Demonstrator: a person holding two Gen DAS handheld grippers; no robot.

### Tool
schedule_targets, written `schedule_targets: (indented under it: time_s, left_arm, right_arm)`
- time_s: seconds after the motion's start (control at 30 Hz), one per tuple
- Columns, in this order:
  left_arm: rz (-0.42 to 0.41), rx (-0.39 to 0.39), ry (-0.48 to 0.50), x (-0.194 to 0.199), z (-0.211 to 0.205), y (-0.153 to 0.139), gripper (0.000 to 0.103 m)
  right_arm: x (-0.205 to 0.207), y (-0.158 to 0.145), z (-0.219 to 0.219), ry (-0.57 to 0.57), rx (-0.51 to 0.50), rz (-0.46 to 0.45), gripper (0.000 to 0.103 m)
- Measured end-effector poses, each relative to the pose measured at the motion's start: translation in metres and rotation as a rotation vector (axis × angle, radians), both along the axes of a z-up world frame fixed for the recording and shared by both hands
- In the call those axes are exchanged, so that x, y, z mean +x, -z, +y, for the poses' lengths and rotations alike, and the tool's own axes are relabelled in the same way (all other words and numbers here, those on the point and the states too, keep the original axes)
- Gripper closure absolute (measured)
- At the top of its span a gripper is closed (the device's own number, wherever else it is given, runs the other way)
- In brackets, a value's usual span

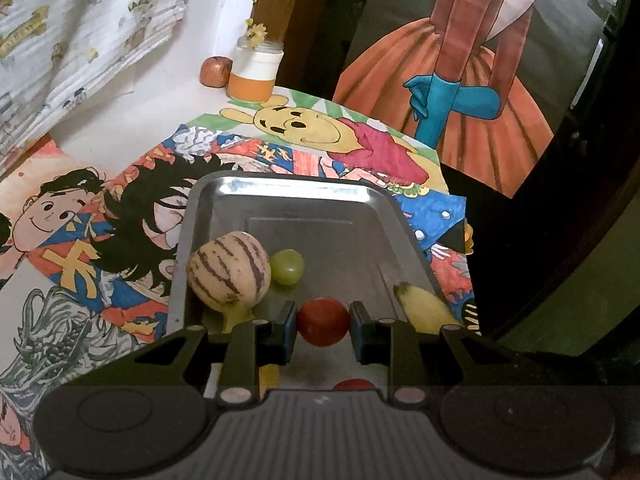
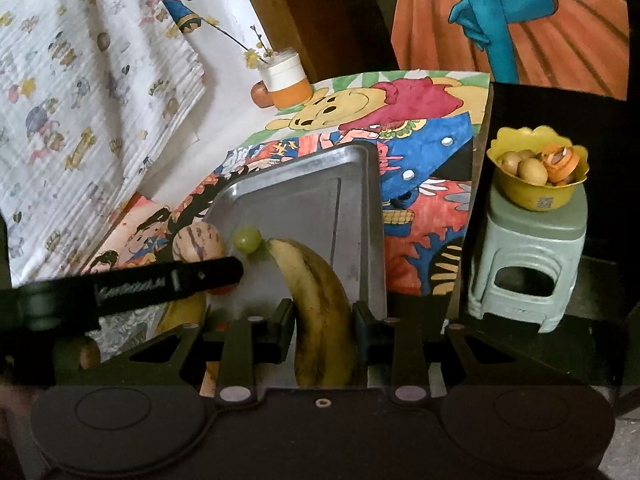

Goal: Organize fruits
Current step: 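Carry the tomato and banana over the tray and open both tools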

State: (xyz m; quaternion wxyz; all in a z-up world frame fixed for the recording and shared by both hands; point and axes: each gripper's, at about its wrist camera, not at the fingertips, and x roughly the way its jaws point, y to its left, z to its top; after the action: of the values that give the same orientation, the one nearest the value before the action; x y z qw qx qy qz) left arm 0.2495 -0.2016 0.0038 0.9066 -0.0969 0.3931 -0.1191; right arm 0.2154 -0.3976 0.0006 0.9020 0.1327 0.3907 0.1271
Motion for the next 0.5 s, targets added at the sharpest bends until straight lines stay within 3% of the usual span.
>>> schedule_targets:
  time_s: [0.27, 0.5]
  left_arm:
    - [0.022, 0.016, -0.004, 0.006, 0.004, 0.006, 0.072]
    - [0.022, 0.015, 0.003, 0.007, 0.005, 0.007, 0.072]
  right_arm:
    - [-0.028, 0.007, 0.030, 0.020, -0.171, -0.076, 0.069]
    - [-0.035, 0.012, 0.034, 0.071, -0.161, -0.091, 0.069]
